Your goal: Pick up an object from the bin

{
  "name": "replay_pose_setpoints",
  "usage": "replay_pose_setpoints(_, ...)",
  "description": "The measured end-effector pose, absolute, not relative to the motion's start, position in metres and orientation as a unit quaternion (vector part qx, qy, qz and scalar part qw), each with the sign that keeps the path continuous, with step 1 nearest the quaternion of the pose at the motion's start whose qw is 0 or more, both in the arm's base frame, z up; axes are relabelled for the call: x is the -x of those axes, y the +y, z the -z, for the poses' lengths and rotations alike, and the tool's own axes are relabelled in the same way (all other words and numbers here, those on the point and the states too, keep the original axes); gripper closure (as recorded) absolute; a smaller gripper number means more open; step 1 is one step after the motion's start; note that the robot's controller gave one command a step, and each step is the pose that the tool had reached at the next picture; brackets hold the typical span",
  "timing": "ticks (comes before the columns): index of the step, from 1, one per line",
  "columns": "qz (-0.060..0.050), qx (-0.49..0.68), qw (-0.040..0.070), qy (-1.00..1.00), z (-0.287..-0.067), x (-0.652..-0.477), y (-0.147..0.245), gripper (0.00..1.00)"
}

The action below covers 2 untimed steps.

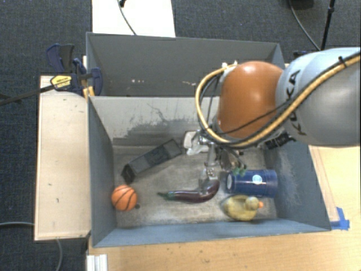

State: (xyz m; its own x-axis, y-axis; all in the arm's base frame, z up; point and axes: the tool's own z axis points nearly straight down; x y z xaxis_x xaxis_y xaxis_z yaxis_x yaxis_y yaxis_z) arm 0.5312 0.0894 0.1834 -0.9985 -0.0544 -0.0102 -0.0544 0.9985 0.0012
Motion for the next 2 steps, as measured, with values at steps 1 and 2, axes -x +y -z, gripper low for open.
replay_pose_setpoints(1, 0.0, 0.081, 0.003, 0.997, -0.115, -0.513, 0.078, 0.0)
replay_pose_setpoints(2, -0.002, 0.118, 0.018, 0.993, -0.079, -0.503, 0.095, 1.0)
